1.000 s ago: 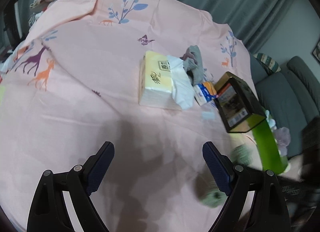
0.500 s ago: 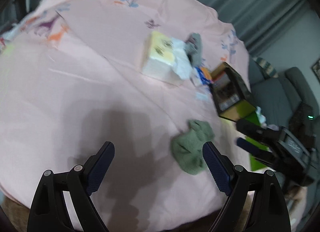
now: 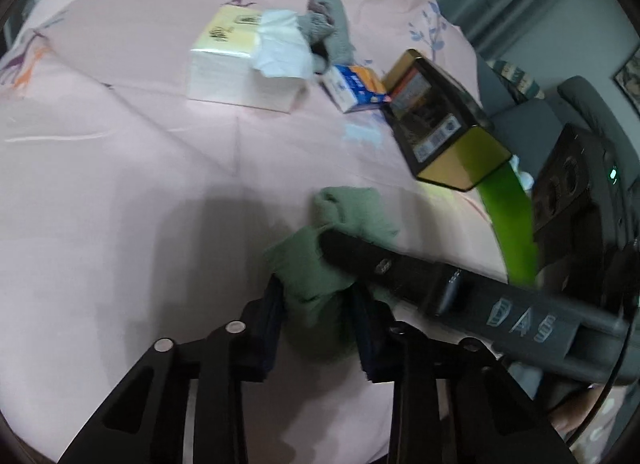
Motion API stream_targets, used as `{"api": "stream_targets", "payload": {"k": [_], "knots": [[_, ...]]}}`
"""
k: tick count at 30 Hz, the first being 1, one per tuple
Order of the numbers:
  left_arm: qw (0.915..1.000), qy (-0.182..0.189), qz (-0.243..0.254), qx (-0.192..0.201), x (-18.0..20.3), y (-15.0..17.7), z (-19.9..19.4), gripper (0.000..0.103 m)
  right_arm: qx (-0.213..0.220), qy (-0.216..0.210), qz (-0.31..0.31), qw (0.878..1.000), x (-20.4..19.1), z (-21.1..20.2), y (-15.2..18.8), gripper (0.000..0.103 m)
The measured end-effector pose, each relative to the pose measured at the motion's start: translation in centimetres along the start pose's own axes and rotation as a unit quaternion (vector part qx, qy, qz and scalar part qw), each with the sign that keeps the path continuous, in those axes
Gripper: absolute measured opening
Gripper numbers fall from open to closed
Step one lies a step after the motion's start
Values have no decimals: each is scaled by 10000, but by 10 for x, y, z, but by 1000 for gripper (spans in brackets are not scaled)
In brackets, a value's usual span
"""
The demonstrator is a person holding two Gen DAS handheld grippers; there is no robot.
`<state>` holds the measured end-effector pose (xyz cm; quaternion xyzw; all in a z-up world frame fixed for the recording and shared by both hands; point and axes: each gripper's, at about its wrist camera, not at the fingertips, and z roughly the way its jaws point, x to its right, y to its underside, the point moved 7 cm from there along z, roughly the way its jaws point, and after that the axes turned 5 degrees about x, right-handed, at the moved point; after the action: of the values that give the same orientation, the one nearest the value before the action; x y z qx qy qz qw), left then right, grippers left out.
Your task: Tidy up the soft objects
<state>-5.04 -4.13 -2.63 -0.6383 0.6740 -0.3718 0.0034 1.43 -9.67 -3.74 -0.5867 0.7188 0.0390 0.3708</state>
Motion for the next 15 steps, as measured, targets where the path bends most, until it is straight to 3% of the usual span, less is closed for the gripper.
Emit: {"api": "stream_targets", "payload": {"k": [5,9,15], "knots": [[9995,2,325,-2,21,1,-3,23,188,-281,190,9992,5,-17,4,25],[9966,226,758,233,60,-10,-15,23,680,-455,346,9960,10,-57,-10,25],[9846,716,1521,485,138,-27,-20,23,1692,-106,357,9849,32,-140,-34,25]]}}
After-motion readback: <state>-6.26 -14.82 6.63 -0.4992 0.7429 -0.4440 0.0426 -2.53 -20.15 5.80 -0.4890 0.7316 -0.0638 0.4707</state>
